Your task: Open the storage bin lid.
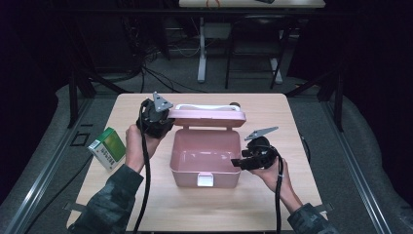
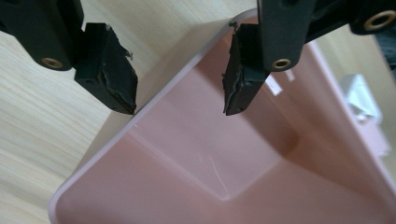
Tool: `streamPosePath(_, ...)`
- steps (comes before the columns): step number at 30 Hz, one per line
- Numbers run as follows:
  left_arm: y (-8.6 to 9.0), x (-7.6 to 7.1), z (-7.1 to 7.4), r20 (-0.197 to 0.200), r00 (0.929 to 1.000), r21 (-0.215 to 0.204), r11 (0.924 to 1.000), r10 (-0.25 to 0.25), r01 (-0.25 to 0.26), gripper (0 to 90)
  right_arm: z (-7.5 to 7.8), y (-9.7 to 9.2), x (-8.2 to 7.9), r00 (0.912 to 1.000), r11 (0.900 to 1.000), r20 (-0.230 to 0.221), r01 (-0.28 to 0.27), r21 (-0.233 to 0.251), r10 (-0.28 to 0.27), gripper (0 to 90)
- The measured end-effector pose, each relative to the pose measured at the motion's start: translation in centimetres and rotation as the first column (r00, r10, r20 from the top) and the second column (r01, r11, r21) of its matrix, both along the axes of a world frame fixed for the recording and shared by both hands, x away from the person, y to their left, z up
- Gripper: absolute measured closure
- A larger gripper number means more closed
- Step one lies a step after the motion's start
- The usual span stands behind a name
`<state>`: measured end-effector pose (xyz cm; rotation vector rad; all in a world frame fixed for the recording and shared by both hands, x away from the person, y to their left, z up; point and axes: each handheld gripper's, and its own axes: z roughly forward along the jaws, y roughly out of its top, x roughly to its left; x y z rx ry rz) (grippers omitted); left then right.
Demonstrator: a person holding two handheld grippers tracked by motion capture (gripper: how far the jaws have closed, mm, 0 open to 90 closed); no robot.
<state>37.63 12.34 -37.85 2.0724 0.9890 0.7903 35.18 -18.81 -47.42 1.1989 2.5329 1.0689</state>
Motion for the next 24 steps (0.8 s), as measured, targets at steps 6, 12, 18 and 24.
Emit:
streamPosePath(6, 0.0, 0.1, 0.0, 0.004, 1.0, 0.006, 1.0, -0.003, 0.003, 80.3, -0.4, 0.0, 0.0, 1.0, 1.0, 0.009, 0.002, -0.006, -0.002, 47.0)
streamPosePath(12, 0.0, 0.5, 0.3, -0.003, 0.9999, 0.013, 0.9998, -0.016, 0.016, 80.2, -0.4, -0.3, 0.3, 0.9999, 1.0, 0.014, -0.01, 0.0, 0.01, 47.5)
streamPosePath(18, 0.3, 1.0, 0.4, -0.007, 0.9997, -0.005, 0.9997, -0.023, 0.023, 80.2, -0.5, -0.5, 0.5, 0.9996, 0.9997, 0.017, -0.025, 0.002, 0.025, 47.7)
streamPosePath(24, 0.2, 1.6, 0.6, -0.012, 0.9996, 0.0, 0.9996, -0.027, 0.027, 80.3, -0.5, -0.5, 0.6, 0.9995, 0.9996, 0.019, -0.027, 0.002, 0.027, 47.9)
